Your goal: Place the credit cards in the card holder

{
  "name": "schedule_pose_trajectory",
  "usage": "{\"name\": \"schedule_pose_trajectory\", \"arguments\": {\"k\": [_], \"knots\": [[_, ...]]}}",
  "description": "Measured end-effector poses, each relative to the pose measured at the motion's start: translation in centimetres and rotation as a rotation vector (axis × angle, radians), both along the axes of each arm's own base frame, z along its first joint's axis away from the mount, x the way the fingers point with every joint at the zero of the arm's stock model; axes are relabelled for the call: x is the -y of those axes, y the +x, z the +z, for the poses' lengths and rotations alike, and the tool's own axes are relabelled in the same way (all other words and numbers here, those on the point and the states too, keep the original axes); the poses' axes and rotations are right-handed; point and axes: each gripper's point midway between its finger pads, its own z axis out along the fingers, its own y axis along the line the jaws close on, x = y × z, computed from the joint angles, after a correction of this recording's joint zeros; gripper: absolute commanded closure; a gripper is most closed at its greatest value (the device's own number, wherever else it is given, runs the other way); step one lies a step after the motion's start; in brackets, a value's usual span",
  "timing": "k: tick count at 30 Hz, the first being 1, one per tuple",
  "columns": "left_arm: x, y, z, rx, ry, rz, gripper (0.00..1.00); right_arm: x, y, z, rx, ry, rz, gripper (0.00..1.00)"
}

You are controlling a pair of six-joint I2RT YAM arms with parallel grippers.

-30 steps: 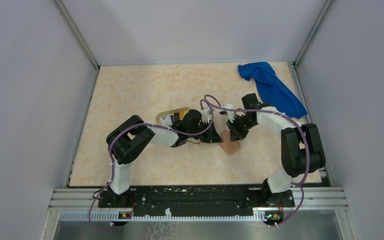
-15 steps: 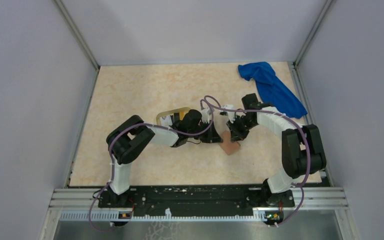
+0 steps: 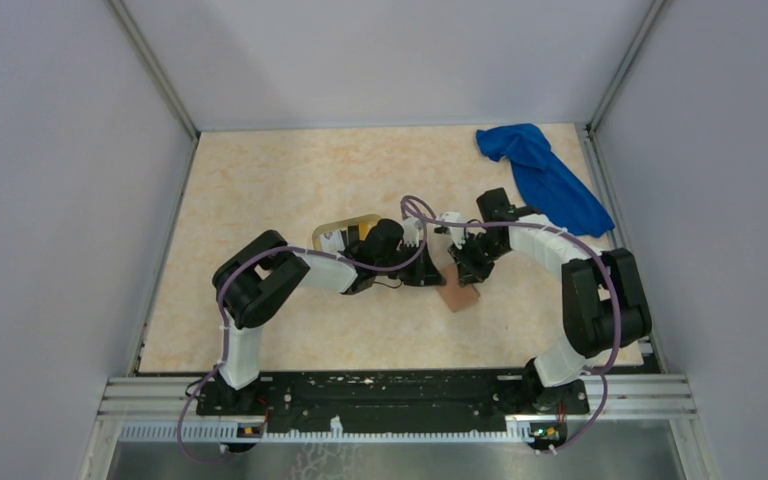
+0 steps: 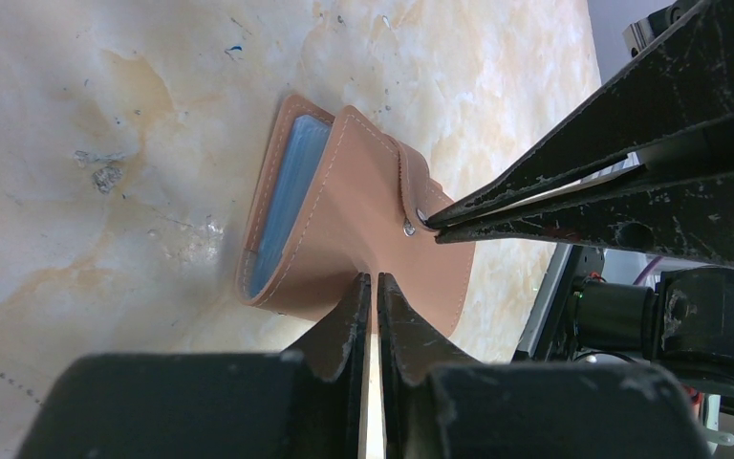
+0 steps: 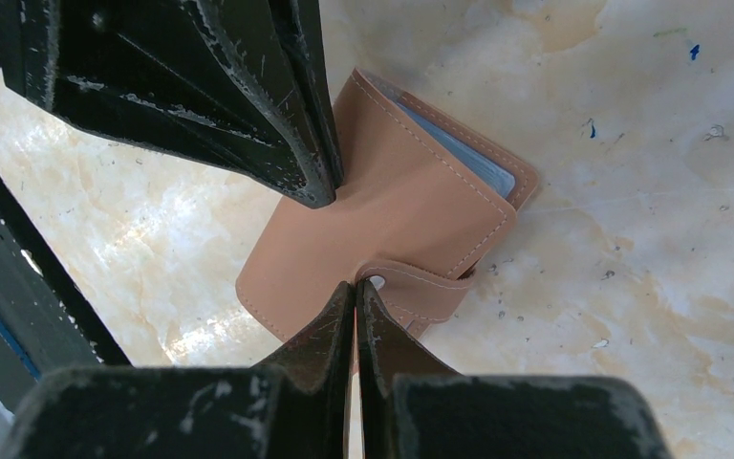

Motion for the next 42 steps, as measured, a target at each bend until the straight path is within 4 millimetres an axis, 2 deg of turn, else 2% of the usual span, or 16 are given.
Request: {"name": "schedule_pose_trajectory", "arguments": {"k": [28,42], "knots": [[0.04,-0.13,0.06,-0.003,-0.004,-0.007,0.89,-0.61,-0.44,-0.29,-0.035,-0.036,0.025,1.0],[-0.14,-0.24,-0.19,-0.013,-0.001,0.0,0.89,-0.78,-0.81,-0.91,-0.123,-0.06,-0.004,1.0]]}}
